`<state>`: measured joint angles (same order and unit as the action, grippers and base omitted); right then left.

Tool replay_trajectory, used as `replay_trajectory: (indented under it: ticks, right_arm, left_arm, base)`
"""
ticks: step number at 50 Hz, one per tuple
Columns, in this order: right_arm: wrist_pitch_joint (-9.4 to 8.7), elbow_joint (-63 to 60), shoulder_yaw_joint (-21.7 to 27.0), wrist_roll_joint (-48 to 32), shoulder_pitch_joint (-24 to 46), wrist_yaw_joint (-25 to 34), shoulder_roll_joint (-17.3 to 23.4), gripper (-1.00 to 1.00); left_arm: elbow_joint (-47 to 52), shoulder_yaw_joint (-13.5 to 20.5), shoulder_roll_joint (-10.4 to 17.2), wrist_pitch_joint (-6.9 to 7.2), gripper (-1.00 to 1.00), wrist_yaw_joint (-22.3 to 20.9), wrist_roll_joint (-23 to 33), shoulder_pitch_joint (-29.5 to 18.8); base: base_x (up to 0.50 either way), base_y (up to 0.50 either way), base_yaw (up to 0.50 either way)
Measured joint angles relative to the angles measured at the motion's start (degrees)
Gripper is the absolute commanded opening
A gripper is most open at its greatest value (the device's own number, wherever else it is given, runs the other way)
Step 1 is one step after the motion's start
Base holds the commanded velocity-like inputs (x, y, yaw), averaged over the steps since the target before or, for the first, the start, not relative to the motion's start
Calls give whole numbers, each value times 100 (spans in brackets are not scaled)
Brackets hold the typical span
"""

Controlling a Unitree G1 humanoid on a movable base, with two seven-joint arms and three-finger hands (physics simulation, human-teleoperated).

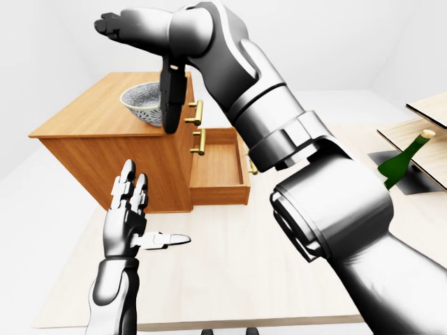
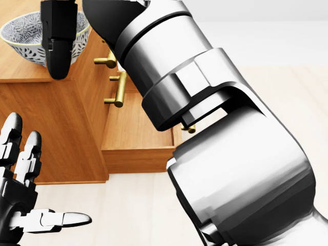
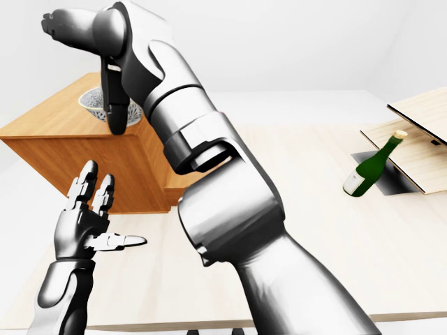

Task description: Put the bowl on top of the cabinet.

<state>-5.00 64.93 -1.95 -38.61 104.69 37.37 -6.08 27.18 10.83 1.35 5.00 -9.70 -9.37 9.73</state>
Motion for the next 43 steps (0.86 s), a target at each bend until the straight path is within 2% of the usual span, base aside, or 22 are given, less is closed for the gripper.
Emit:
replay_trajectory:
  ticks: [11,26,34,43]
  right_arm:
    - [0,-154,48,226,681,140,343,100]
    - [0,-520,45,309,1116,227,826,100]
    - [0,-1286,-15,197,913,263,985,100]
    - [0,-3015,-171,-239,76,263,991,100]
  left_arm:
    - [22,-17,-5,0,100,1,15,23]
    - [-32,-20,-12,0,100,-12,25,38]
    - [-58,-27,-12,0,100,-10,28,35]
    - [-39,-30,-9,0,100,-5,24,33]
  base:
    - [0,0,0]
    - [0,0,0]
    - [0,0,0]
    - [0,0,0]
